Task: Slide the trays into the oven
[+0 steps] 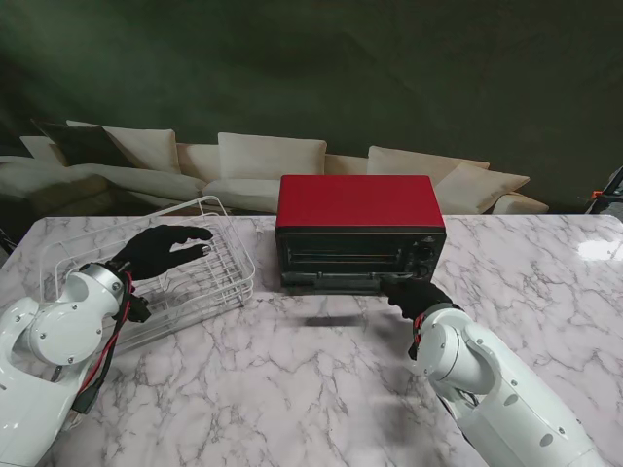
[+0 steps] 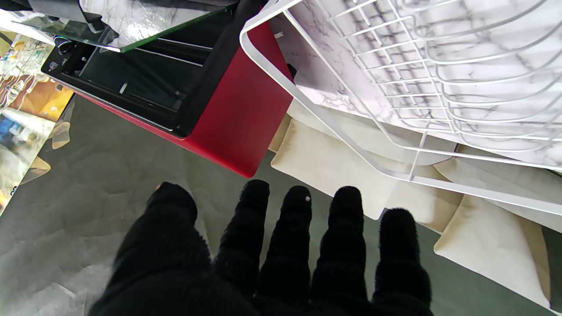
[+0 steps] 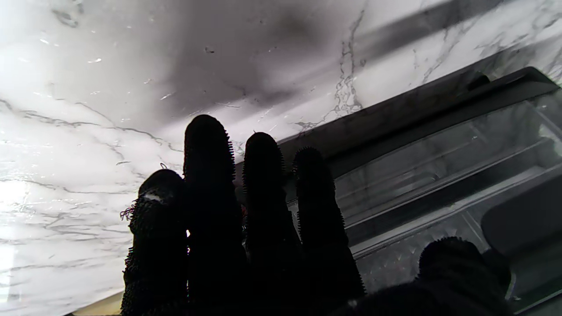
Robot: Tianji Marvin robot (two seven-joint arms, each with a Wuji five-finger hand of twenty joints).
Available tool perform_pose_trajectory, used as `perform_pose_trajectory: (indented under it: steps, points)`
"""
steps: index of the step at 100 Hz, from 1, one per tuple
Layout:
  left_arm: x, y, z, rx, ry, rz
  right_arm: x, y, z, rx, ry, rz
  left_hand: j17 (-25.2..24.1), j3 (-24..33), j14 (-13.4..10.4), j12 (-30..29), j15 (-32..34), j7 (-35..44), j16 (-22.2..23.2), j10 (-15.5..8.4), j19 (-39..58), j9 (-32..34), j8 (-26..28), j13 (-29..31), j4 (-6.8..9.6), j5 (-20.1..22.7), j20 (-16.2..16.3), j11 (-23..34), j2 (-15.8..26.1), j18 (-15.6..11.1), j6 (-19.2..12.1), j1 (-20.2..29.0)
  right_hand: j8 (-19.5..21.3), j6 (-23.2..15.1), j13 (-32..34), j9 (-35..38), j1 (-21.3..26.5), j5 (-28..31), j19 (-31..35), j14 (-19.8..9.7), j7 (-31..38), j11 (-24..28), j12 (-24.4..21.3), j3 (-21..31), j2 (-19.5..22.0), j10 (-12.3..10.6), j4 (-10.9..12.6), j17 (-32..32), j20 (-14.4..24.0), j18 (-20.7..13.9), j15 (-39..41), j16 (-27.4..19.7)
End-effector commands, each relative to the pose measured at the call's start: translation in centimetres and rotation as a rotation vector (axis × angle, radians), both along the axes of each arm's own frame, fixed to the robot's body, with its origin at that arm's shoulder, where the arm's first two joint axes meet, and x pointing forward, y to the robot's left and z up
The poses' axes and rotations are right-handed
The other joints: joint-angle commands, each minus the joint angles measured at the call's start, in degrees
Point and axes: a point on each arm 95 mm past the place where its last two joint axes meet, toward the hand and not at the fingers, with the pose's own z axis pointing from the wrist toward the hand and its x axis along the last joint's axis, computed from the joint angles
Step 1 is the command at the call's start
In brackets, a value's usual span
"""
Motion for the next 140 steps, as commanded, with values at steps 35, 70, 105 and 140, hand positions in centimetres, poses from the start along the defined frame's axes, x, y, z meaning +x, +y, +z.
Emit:
perform_pose_trajectory:
  steps: [35,70,105,140]
  points:
    - [0.0,0.0,-0.4,0.001,0.015,-0.004,1.7,0.9,0.8,0.032,0.0,-0.046,-0.7,-1.8,0.4,0.6,0.4,0.4,0.6,0.1,-0.9,1.1,0.5,1.2,-0.62,1.2,1.4,0.4,2.5,1.6,-0.9,-0.1,-0.6,0.0,3.8,4.0,-0.1,5.3,3.9,2.8,1.2,0.0,-0.3,-4.0,1.5,0.9,-1.3,1.9,1.3,2.4,2.5,1.0]
    - [0.0,0.2,-0.4,0.0,0.014,0.002,2.1,0.7,1.1,0.031,-0.007,-0.079,-0.6,-1.8,0.4,0.6,0.4,0.4,0.6,0.1,-1.0,1.1,0.5,1.1,-0.63,1.2,1.4,0.4,2.5,1.6,-0.9,-0.1,-0.5,0.1,3.9,4.1,0.4,5.4,4.1,2.8,0.9,-0.1,-0.3,-3.9,1.2,1.0,-1.2,2.0,1.2,2.4,2.5,0.9]
    - [0.1,0.3,-0.4,-0.001,0.013,0.0,2.2,0.2,1.7,0.043,-0.016,-0.111,-0.6,-1.8,0.5,0.6,0.4,0.4,0.6,0.1,-1.0,1.1,0.5,1.2,-0.64,1.2,1.4,0.3,2.5,1.7,-0.8,-0.1,-0.4,0.2,3.8,3.8,1.7,5.2,4.2,2.7,0.7,-0.2,-0.3,-3.7,0.5,1.0,-1.0,2.0,1.0,2.4,2.5,0.8]
    - [0.0,0.5,-0.1,-0.004,0.001,0.003,0.5,-0.5,2.9,0.057,-0.057,-0.11,-0.7,-1.8,0.5,0.6,0.3,0.4,0.6,0.1,-1.0,1.1,0.5,1.0,-0.63,1.2,1.4,0.3,2.6,1.6,-0.9,0.0,-0.4,-0.2,2.9,2.9,3.4,4.3,3.7,2.5,0.2,-0.5,-0.5,-3.4,-1.4,0.9,-0.8,1.4,0.6,2.1,2.0,0.5]
